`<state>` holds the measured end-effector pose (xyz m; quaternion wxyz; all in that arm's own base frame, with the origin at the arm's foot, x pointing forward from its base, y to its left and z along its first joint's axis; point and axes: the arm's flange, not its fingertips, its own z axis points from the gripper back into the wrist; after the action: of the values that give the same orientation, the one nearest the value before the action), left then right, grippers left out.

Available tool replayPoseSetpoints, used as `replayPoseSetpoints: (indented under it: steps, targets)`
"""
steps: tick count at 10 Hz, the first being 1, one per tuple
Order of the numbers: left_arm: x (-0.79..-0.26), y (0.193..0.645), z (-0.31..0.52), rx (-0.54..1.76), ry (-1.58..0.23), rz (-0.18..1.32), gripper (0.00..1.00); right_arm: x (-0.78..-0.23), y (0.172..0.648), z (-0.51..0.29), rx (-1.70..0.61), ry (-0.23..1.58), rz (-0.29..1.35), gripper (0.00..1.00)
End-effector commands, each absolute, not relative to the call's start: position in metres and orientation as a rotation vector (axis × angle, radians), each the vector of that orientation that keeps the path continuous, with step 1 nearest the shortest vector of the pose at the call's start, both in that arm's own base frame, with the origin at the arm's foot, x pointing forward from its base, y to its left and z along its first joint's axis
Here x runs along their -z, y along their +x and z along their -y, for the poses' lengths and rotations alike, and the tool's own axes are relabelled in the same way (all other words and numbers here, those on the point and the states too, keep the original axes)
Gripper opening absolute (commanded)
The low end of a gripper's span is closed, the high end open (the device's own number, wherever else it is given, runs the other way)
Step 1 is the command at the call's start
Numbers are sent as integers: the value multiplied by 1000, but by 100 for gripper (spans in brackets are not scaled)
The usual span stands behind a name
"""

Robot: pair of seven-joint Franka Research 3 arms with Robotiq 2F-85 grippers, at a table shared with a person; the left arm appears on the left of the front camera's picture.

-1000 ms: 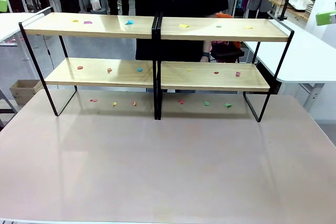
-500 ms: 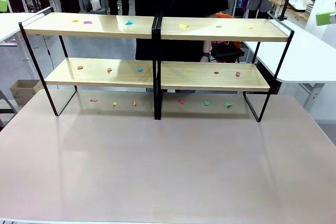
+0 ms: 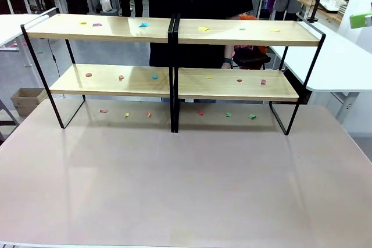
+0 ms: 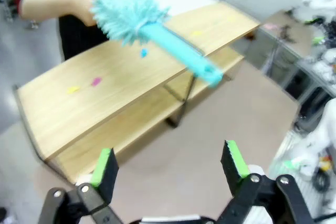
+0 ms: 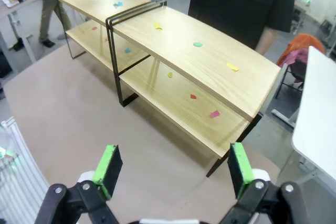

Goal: Clean the shelves.
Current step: Pick up the Duster when the human hands it over.

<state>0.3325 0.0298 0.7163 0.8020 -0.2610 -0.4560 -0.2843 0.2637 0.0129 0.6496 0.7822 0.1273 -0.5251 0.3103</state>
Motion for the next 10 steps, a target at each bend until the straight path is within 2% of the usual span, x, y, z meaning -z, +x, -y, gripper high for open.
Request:
replayPoseSetpoints:
  steps: [1, 3, 4, 5, 6, 7, 8, 9, 10]
  targets:
    - [-750, 421, -35, 518, -865, 671, 100, -650, 264, -12, -671, 278, 1137, 100]
    - [-726, 472, -6, 465, -1081, 471, 100, -650, 264, -12, -671, 278, 1137, 100]
    - [-715, 495, 5, 416, -1069, 375, 100, -650, 264, -12, -671, 278, 1137, 100]
    - [-705, 506, 5, 364, -903, 357, 100, -650, 264, -12, -671, 278, 1137, 100]
    - [-713, 467, 12, 504, -1088, 554, 100, -650, 264, -12, -671, 278, 1137, 100]
    - [-713, 467, 12, 504, -1088, 554, 100, -650, 264, -12, -671, 278, 1137, 100]
    - [-678, 506, 10, 412, -1065, 432, 100, -650, 264, -12, -671, 278, 1137, 100]
    - [-672, 508, 13, 368, -1184, 368, 100, -650, 264, -12, -671, 278, 1137, 100]
    - [-670, 514, 12, 314, -1222, 360, 100, -650, 264, -12, -671, 278, 1137, 100]
